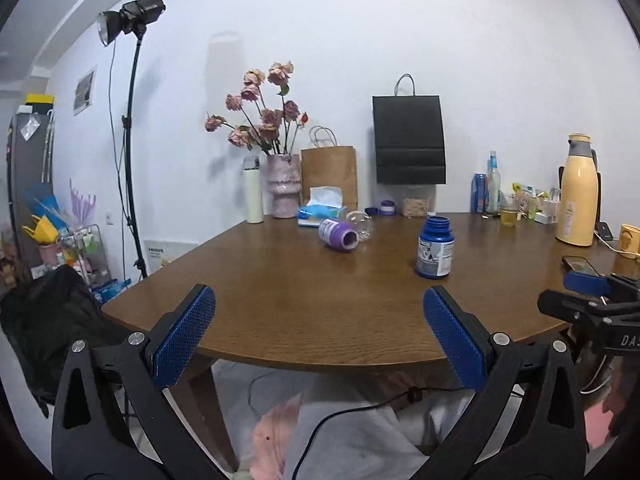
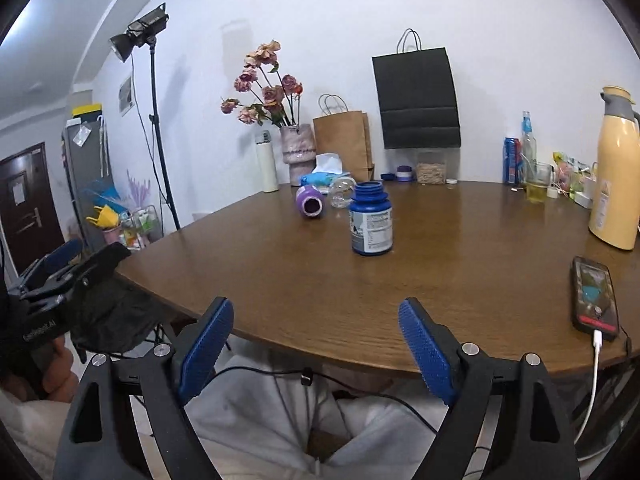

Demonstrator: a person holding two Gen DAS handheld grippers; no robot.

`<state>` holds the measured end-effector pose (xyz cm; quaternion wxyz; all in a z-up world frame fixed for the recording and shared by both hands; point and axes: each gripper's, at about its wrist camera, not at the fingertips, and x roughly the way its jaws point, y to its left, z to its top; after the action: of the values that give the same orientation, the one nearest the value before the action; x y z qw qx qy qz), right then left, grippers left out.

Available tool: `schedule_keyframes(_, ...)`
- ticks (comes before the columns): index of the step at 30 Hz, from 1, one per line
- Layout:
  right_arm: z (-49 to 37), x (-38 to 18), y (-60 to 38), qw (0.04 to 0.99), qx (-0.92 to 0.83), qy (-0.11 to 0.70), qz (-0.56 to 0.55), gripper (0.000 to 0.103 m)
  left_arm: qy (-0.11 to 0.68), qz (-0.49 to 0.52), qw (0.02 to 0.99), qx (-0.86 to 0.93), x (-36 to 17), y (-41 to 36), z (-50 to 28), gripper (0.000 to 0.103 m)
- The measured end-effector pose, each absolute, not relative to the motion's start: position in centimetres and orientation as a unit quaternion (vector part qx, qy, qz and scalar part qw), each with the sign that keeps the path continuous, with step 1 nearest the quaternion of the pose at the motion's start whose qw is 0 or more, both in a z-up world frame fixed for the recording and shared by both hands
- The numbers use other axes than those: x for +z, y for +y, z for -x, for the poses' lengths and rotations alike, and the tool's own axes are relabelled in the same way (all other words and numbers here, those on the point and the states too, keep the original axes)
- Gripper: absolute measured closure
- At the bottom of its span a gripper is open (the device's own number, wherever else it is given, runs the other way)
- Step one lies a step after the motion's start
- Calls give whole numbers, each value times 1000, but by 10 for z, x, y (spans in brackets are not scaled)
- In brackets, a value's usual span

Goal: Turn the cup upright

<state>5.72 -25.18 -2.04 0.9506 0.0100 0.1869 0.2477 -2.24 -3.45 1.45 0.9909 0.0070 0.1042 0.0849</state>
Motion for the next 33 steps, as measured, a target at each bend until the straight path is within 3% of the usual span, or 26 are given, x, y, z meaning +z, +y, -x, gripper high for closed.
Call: schedule_keyframes(33,-50,-18,-245,953,248,175,6,14,99,-7,992,81,13,-39,27,0)
